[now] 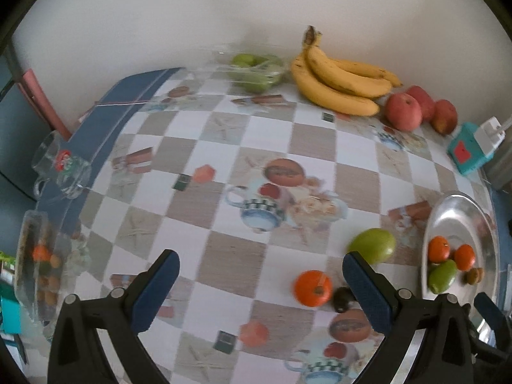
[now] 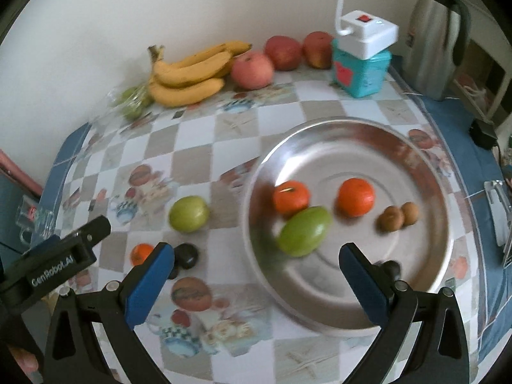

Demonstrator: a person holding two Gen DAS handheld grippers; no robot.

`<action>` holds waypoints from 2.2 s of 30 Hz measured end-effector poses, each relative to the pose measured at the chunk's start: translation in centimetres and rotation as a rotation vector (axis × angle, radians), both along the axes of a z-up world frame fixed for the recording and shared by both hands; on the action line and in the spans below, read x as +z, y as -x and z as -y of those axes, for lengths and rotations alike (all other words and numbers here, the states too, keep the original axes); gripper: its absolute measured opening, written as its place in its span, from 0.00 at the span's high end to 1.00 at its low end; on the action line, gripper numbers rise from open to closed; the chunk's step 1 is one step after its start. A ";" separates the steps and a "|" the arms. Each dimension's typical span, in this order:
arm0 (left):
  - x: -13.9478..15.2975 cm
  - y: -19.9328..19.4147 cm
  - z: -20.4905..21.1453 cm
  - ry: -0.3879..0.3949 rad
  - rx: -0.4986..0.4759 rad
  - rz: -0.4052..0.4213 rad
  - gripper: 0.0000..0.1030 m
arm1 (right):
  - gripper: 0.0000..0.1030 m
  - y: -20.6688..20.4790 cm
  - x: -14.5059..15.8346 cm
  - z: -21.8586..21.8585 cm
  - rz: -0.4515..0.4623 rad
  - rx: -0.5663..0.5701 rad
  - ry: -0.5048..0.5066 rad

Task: Organize fruits
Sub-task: 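Lower the left gripper onto the orange tomato and close it, then lower the right gripper onto a dark plum and close it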

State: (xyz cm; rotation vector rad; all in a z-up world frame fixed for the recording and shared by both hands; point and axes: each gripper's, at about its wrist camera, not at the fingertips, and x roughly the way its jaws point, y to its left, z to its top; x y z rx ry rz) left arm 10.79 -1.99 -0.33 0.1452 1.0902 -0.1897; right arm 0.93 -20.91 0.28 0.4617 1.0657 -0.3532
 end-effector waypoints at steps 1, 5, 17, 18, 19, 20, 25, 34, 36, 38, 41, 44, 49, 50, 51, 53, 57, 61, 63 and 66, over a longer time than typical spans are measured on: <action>0.0 -0.1 -0.4 0.001 0.008 -0.001 0.00 | 0.00 -0.1 0.0 -0.4 0.000 0.004 -0.010; -0.2 -0.6 -1.9 -0.002 0.045 -0.012 0.00 | 0.00 -0.7 -0.2 -1.7 0.003 0.018 -0.042; -3.8 -1.2 -1.1 0.007 0.045 -0.136 0.00 | 0.00 -1.7 -2.5 -2.1 -0.087 0.034 -0.064; -4.2 -1.2 -0.8 0.012 0.040 -0.153 0.00 | 0.00 -1.7 -2.6 -1.9 -0.095 0.030 -0.064; -4.5 -1.3 -0.6 0.018 0.037 -0.169 0.00 | 0.00 -1.6 -2.8 -1.8 -0.102 0.025 -0.067; -4.9 -1.3 -0.4 0.027 0.037 -0.187 0.00 | 0.00 -1.5 -2.9 -1.6 -0.107 0.020 -0.073; -5.7 -1.4 0.2 0.109 0.019 -0.252 0.02 | 0.00 -1.1 -3.2 -0.9 -0.120 -0.007 -0.093; -6.3 -1.5 1.3 0.161 -0.015 -0.285 0.32 | 0.00 -0.7 -3.3 -0.2 -0.124 -0.037 -0.106; -6.5 -1.6 1.4 0.177 -0.017 -0.294 0.36 | 0.00 -0.7 -3.3 -0.1 -0.123 -0.038 -0.106; -6.6 -1.7 1.4 0.195 -0.022 -0.305 0.40 | 0.00 -0.7 -3.3 -0.1 -0.122 -0.038 -0.106; -6.6 -1.6 1.6 0.212 -0.033 -0.314 0.50 | 0.00 -0.7 -3.3 -0.2 -0.126 -0.037 -0.102; -6.5 -1.6 1.7 0.229 -0.040 -0.318 0.59 | 0.00 -0.7 -3.2 -0.1 -0.126 -0.036 -0.102; -6.3 -1.7 1.9 0.237 -0.048 -0.315 0.63 | 0.00 -0.7 -3.2 -0.1 -0.127 -0.036 -0.099; -6.3 -1.7 1.9 0.241 -0.047 -0.314 0.63 | 0.00 -0.7 -3.2 -0.1 -0.127 -0.036 -0.099; -6.2 -1.7 1.8 0.244 -0.047 -0.312 0.64 | 0.00 -0.7 -3.2 -0.1 -0.127 -0.036 -0.098; -6.0 -1.7 1.7 0.246 -0.043 -0.305 0.64 | 0.00 -0.7 -3.2 -0.1 -0.126 -0.037 -0.099; -5.6 -2.0 0.9 0.248 -0.016 -0.293 0.64 | 0.00 -0.7 -3.2 -0.1 -0.123 -0.036 -0.098; -4.8 -2.7 -0.6 0.247 0.043 -0.260 0.64 | 0.00 -1.0 -3.2 -0.4 -0.114 -0.025 -0.099; -4.3 -2.9 -1.4 0.237 0.068 -0.234 0.64 | 0.00 -1.2 -3.2 -0.7 -0.109 -0.014 -0.099; -3.5 -3.1 -2.5 0.231 0.095 -0.203 0.64 | 0.00 -1.7 -3.0 -1.4 -0.102 0.009 -0.098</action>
